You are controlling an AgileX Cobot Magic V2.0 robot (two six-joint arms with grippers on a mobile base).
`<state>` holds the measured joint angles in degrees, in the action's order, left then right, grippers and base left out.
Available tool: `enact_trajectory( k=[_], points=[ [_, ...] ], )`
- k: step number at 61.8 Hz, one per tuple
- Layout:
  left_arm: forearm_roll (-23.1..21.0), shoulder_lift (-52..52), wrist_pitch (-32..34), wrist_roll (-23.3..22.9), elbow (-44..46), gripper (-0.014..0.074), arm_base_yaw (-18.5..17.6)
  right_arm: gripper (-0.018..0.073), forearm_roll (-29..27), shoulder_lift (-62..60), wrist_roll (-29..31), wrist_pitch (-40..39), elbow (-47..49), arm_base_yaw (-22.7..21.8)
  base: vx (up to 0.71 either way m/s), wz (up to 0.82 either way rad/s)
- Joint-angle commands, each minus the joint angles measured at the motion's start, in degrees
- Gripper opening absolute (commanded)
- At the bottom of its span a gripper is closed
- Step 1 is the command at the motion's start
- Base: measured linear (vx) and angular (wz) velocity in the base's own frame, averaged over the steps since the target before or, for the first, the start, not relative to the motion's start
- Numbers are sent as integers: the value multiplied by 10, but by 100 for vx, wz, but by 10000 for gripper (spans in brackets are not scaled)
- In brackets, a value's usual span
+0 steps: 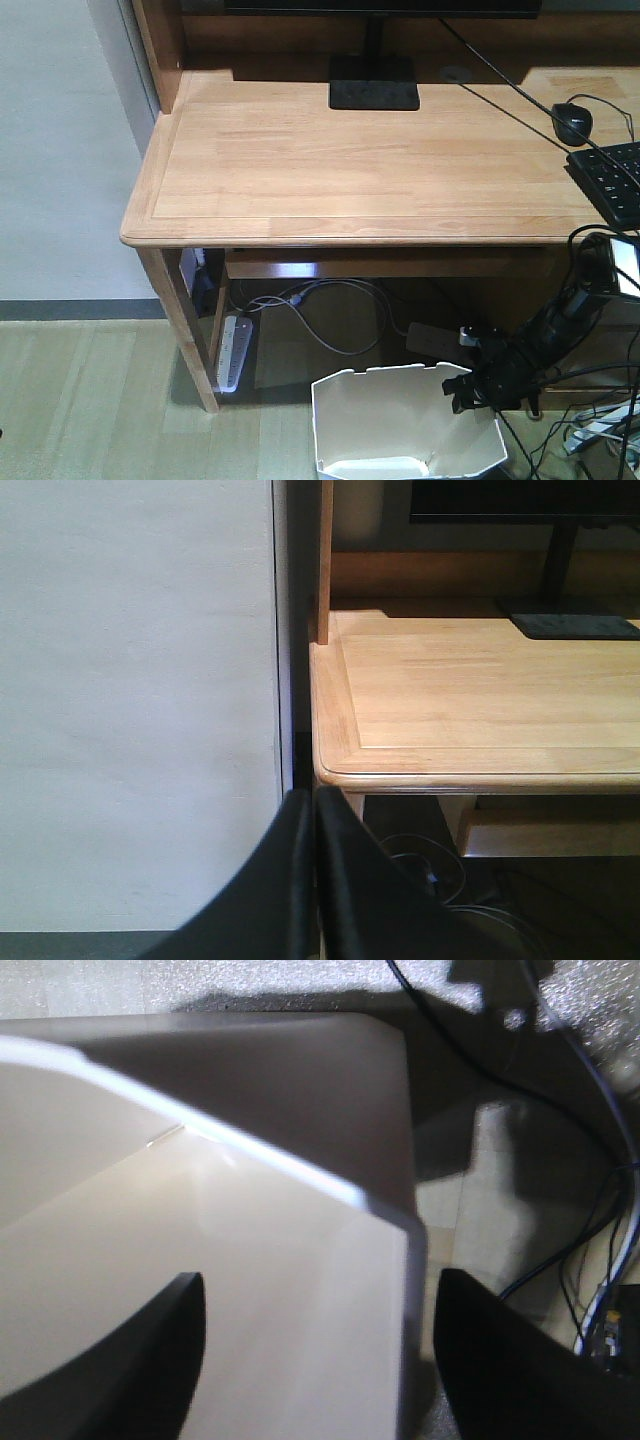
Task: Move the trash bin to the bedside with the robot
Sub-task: 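Lower the right gripper to the rim of the white trash bin, then grasp the bin rim with the right gripper and lift it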
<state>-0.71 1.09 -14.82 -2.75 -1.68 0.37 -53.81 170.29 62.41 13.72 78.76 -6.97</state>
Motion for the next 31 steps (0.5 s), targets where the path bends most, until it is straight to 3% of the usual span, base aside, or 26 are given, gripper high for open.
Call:
enact_trajectory(
  k=[1, 19, 31],
  points=[
    [-2, 6, 37, -5, -17, -6, -1, 398, 1, -20, 6, 15, 8, -3, 0, 0],
    [-2, 6, 37, -5, -17, -6, -1, 302, 1, -7, 6, 7, 8, -3, 0, 0],
    [-2, 6, 37, -5, -17, -6, -1, 118, 12, -4, 10, 39, 8, -3, 0, 0]
  ],
)
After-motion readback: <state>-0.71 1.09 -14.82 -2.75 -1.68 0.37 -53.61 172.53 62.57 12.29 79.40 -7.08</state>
